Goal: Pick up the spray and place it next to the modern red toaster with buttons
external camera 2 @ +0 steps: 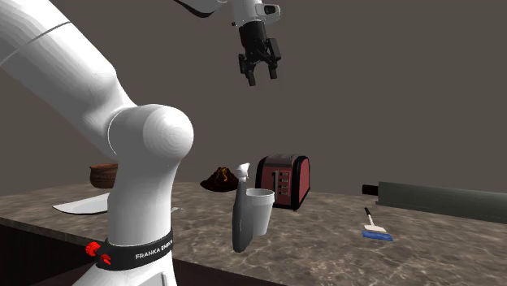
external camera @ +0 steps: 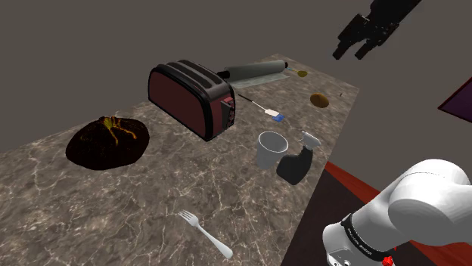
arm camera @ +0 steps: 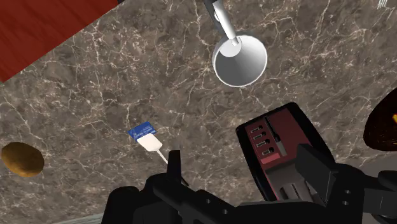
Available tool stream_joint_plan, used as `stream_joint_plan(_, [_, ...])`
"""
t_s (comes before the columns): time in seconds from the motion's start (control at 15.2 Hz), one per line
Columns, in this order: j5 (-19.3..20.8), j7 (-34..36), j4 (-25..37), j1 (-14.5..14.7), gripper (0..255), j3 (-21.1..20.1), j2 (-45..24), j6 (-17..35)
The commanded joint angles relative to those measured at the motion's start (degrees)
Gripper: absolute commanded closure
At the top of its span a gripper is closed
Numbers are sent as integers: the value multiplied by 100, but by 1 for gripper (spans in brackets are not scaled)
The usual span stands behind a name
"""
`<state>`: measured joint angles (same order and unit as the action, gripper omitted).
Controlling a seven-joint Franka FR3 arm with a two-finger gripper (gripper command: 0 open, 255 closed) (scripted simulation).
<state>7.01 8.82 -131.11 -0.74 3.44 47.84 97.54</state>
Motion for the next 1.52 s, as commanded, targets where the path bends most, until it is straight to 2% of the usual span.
stream_joint_plan(0.0, [0, 0, 0, 0, 0, 0, 0, 0])
stream_joint_plan(0.73, [-82, -768, -2198, 280, 0, 476, 801, 800])
stream_joint_plan(1.25, [21, -1398, -3645, 342, 0, 905, 1258, 1314])
stream_joint_plan(1.45, [48, -1411, -3806, 333, 0, 938, 1213, 1509])
